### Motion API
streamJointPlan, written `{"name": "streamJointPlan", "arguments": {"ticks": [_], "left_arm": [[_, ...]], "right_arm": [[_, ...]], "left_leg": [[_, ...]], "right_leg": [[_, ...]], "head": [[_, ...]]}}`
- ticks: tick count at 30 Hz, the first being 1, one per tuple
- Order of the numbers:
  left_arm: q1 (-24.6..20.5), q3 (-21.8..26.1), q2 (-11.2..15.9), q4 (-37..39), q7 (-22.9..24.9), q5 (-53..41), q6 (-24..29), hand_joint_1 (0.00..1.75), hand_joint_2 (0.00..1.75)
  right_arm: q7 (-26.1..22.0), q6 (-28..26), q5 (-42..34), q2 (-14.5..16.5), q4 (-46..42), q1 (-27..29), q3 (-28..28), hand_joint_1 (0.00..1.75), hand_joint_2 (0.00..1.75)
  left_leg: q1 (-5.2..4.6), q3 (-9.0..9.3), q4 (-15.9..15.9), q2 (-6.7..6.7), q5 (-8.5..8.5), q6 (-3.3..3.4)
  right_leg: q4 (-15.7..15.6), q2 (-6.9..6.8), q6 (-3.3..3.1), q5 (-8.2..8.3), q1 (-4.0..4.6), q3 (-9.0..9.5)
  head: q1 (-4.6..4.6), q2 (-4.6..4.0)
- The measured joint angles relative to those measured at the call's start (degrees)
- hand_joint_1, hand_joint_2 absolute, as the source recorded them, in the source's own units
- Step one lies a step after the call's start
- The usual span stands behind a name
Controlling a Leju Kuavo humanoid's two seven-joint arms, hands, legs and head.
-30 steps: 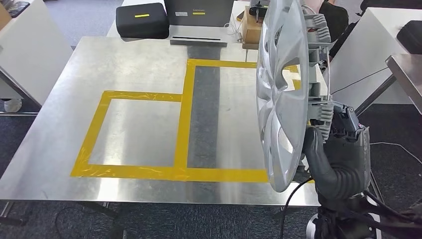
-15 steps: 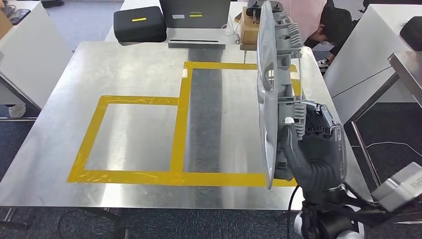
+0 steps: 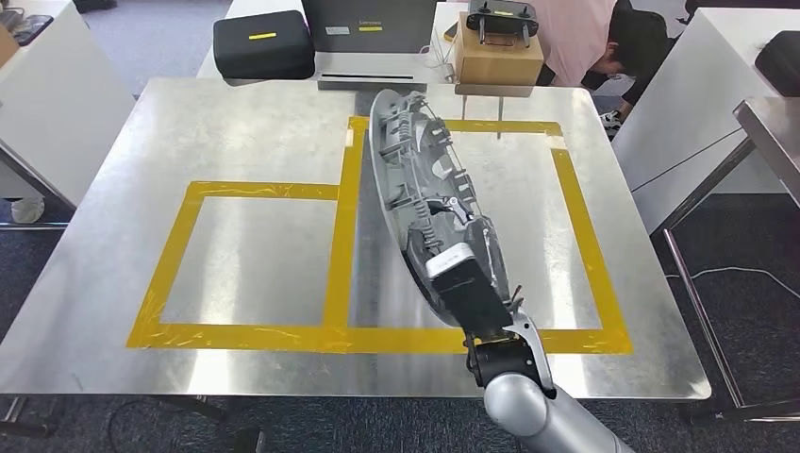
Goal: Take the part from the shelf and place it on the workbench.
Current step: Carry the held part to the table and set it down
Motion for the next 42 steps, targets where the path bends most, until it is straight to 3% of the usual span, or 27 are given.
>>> {"name": "streamJointPlan", "arguments": {"ticks": [4, 8, 21, 28, 42], "left_arm": [[-1.15, -1.83, -0.27, -0.33, 1.54, -1.88, -0.83, 0.00, 1.75], [-1.76, -3.16, -0.44, -0.48, 2.20, -2.74, -0.99, 0.00, 1.75], [-1.89, -5.43, -0.51, -0.48, 2.25, -3.29, -1.54, 0.00, 1.75], [-1.94, -5.90, -0.46, -0.48, 2.54, -3.55, -1.91, 0.00, 1.75], [-1.85, -5.98, -0.20, -0.48, 2.71, -3.50, -1.80, 0.00, 1.75]], "right_arm": [[2.88, 3.14, 16.32, 1.45, 12.04, -5.59, 3.00, 1.75, 1.75], [3.25, 5.62, 21.50, 2.45, 21.31, -9.01, 4.83, 1.75, 1.75], [2.00, 9.39, 20.50, 3.97, 34.93, -11.62, 6.94, 1.75, 1.75], [4.92, 13.33, 18.19, 4.06, 40.61, -14.01, 7.49, 1.75, 1.75], [7.25, 10.20, 11.74, 0.39, 43.72, -16.17, 4.66, 1.75, 1.75]], "left_leg": [[0.00, 0.01, 0.00, -0.06, 0.01, 0.01], [0.00, 0.03, 0.01, -0.16, 0.01, 0.01], [0.03, 0.04, 0.01, -0.87, 0.01, 0.00], [0.03, 0.07, 0.01, -1.06, 0.05, -0.01], [0.03, 0.09, 0.03, -1.40, 0.08, 0.03]], "right_leg": [[-0.09, -0.02, -0.04, 0.05, 0.00, 0.05], [-0.13, -0.02, -0.04, 0.05, 0.00, 0.09], [-0.34, -0.19, -0.04, 0.05, 0.01, 0.25], [-0.40, -0.26, 0.00, 0.08, 0.00, 0.32], [-0.51, -0.58, 0.02, 0.09, 0.00, 0.49]], "head": [[-0.02, 0.00], [0.00, 0.00], [-0.03, 0.00], [-0.05, 0.00], [-0.01, 0.00]]}}
